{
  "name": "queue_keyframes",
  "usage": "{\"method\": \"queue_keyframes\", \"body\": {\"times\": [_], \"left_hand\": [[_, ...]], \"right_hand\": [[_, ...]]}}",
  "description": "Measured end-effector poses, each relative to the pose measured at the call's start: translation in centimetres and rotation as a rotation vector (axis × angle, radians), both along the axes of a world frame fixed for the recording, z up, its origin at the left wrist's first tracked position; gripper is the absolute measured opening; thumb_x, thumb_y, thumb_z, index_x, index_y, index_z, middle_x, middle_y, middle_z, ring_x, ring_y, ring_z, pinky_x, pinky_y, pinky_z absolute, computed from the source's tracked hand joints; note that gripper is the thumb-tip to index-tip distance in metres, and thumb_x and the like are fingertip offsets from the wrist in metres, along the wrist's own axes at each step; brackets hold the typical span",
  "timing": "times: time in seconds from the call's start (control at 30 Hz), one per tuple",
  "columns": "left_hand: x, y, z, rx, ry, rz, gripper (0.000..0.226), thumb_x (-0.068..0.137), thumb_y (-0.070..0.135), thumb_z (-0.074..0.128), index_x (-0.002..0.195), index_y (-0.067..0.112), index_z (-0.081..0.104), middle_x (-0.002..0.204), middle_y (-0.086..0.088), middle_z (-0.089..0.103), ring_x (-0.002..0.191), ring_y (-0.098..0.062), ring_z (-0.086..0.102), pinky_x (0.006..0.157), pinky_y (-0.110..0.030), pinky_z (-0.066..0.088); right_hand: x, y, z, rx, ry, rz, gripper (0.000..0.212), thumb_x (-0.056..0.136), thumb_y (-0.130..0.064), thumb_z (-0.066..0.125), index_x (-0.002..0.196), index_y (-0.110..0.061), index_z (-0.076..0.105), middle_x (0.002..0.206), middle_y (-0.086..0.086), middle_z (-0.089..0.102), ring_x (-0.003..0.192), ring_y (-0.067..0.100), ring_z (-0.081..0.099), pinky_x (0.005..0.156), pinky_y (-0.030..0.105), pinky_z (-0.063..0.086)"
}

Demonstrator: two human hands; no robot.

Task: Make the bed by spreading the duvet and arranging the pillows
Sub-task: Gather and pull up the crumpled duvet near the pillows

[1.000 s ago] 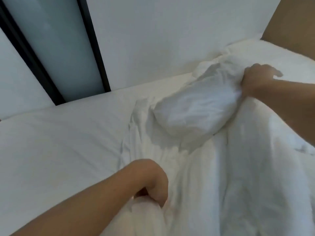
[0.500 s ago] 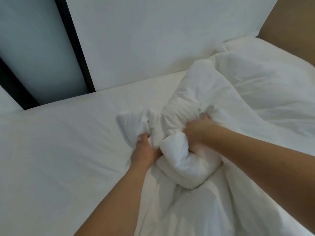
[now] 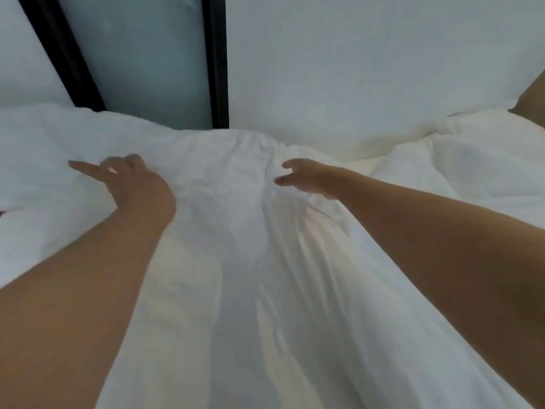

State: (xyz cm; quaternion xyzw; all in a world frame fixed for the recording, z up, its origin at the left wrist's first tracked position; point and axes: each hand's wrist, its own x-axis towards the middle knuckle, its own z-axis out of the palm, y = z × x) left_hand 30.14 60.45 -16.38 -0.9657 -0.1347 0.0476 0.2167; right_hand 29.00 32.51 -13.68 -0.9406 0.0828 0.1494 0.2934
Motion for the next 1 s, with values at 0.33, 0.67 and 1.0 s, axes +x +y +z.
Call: {"method": "queue_keyframes", "body": {"times": [0.33, 0.67, 1.0], "left_hand": [[4.4, -17.0, -12.7, -0.757, -0.160, -0.546, 0.057, 0.096, 0.023, 0.037, 0.149, 0.026, 0.019, 0.154, -0.009, 0.026, 0.130, -0.032, 0.038, 0.099, -0.048, 0.037], [11.7, -24.2, -16.6, -0.657, 0.083, -0.669, 0.065, 0.079, 0.040, 0.048, 0.141, 0.027, 0.035, 0.137, -0.010, 0.042, 0.125, -0.034, 0.042, 0.100, -0.043, 0.039], [16.3, -22.5, -11.5, -0.208, -0.205, -0.838, 0.032, 0.095, 0.018, 0.041, 0.127, 0.023, 0.044, 0.109, -0.017, 0.053, 0.095, -0.039, 0.061, 0.072, -0.038, 0.043]], "right_hand": [[-5.3, -8.0, -20.6, -0.490, 0.281, 0.270, 0.072, 0.090, -0.063, 0.041, 0.150, -0.044, 0.006, 0.162, -0.008, -0.007, 0.149, 0.021, -0.004, 0.115, 0.057, -0.002], [-7.7, -10.8, -32.5, -0.557, -0.402, 0.267, 0.067, 0.092, -0.058, 0.019, 0.149, -0.038, -0.009, 0.162, 0.002, 0.000, 0.147, 0.023, -0.009, 0.112, 0.057, -0.010], [-2.5, -19.9, -21.1, -0.705, -0.711, -0.213, 0.064, 0.092, -0.064, 0.028, 0.148, -0.032, 0.026, 0.157, 0.007, 0.024, 0.145, 0.029, 0.021, 0.112, 0.061, -0.002]]}}
